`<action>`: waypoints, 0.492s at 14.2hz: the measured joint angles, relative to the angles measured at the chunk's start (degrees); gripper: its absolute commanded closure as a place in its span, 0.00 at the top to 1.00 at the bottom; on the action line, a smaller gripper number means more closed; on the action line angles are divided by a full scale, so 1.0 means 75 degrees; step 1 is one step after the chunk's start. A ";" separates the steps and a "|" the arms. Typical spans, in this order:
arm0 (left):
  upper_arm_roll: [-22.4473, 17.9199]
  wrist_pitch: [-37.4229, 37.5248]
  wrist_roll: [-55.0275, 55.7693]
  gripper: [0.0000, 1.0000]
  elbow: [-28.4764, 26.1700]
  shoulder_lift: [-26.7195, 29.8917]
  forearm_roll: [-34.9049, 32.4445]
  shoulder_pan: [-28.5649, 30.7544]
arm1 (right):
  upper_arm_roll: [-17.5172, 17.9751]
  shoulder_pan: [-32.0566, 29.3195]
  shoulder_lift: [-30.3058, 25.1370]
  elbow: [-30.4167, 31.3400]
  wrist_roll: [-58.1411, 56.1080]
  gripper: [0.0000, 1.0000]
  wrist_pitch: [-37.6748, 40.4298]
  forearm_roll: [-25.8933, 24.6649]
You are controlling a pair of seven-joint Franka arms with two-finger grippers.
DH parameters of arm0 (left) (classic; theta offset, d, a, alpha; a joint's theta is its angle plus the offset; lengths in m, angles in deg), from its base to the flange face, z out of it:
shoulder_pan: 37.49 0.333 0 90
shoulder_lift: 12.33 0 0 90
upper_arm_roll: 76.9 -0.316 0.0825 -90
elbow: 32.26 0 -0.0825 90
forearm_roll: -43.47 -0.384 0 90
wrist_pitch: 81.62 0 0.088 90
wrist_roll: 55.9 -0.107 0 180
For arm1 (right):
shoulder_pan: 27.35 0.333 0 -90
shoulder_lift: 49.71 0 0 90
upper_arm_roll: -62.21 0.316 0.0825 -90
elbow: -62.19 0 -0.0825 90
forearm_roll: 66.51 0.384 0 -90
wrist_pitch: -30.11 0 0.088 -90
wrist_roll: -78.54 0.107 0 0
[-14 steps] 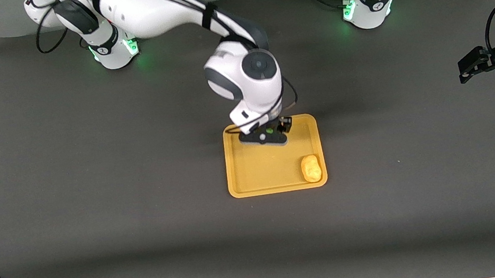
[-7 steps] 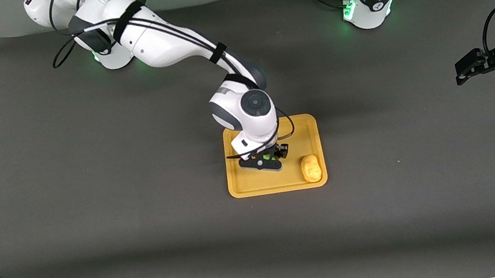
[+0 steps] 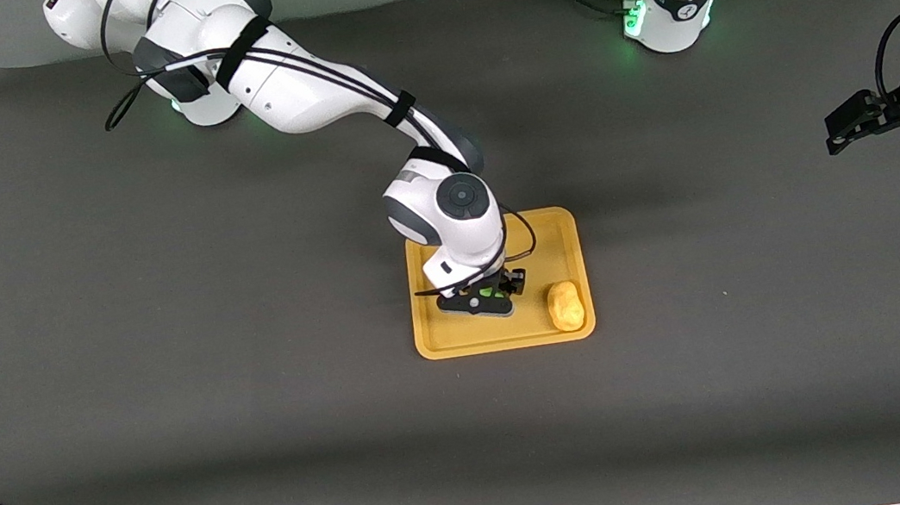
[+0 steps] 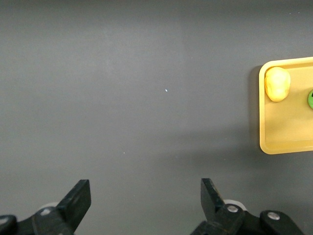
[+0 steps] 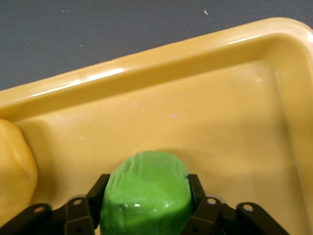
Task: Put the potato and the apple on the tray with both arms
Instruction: 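Lower the apple onto the tray and open the right gripper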
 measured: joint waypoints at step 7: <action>-0.0007 0.0011 0.0049 1.00 -0.0012 -0.0005 -0.0002 -0.0006 | -0.0018 -0.0091 -0.0859 -0.0664 0.0035 1.00 0.1828 0.0000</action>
